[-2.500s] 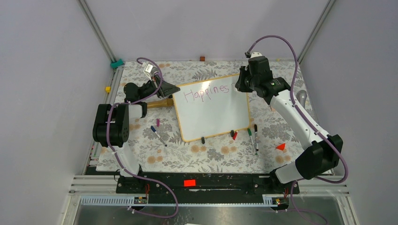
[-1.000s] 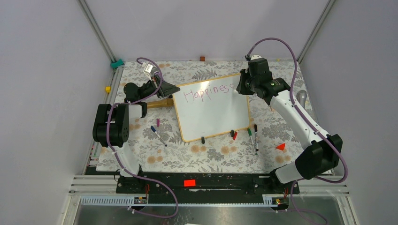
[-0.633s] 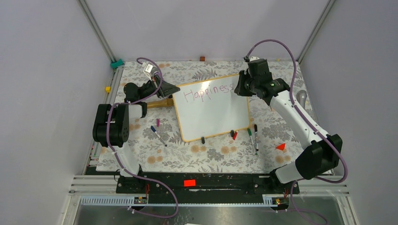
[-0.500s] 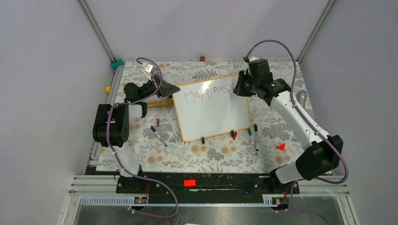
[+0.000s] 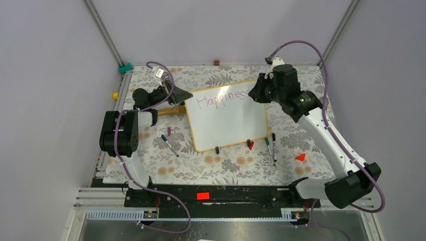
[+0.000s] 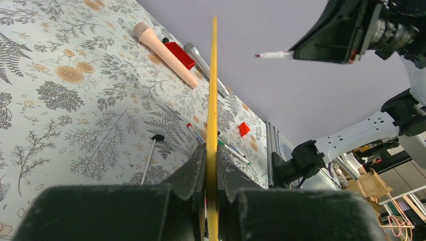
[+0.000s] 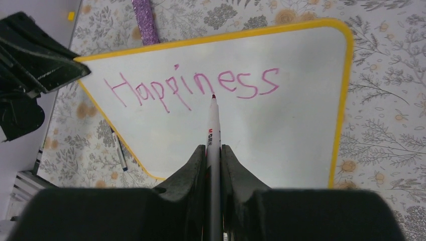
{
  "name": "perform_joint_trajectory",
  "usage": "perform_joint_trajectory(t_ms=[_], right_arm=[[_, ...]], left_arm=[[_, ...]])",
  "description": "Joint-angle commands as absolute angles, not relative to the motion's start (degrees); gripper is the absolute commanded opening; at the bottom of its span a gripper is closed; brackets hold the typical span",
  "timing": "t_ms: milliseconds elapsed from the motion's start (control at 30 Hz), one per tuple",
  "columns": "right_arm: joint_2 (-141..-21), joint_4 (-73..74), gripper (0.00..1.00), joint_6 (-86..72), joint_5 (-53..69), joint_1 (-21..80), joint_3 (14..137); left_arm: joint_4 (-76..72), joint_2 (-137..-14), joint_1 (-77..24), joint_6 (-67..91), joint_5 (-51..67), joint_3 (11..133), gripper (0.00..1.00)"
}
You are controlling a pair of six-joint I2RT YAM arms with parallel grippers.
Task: Write a sentence on the whiteboard
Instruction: Write a sentence with the whiteboard marker.
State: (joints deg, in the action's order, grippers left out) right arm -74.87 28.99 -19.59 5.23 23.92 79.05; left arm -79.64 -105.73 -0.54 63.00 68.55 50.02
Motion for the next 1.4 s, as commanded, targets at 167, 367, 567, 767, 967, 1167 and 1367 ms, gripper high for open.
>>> perform_joint_trajectory(t_ms=[167,367,567,767,967,1167,1367], right_arm=[[-74.23,25.51,0.00,-19.97,-19.69,45.29,75.59],[-80.73,22.00,0.00,-15.89,-29.35,56.71,77.87],[-86.20,21.06,0.00,-13.66,-24.50,58.57,81.24],[-90.52,21.37,0.00,-11.94,-22.15,59.25,84.82],[-93.18,22.59,0.00,-10.03,-22.85,60.85,87.97],[-92.65,23.04,0.00,-10.66,-23.19,61.68,87.28],[-94.05,24.96,0.00,-11.49,-27.35,63.49,88.56]], left_arm=[[-84.37,-107.47,-0.70,61.70,72.55,52.91,0.00],[-84.37,-107.79,-0.66,61.96,72.36,53.26,0.00],[-84.37,-107.24,-0.71,62.27,72.00,53.35,0.00],[-84.37,-107.71,-0.80,62.36,71.83,52.98,0.00],[-84.37,-107.05,-0.80,62.62,69.26,52.02,0.00],[-84.14,-105.35,-1.00,60.17,68.20,48.98,0.00],[-84.10,-105.47,-1.14,59.81,68.80,49.09,0.00]])
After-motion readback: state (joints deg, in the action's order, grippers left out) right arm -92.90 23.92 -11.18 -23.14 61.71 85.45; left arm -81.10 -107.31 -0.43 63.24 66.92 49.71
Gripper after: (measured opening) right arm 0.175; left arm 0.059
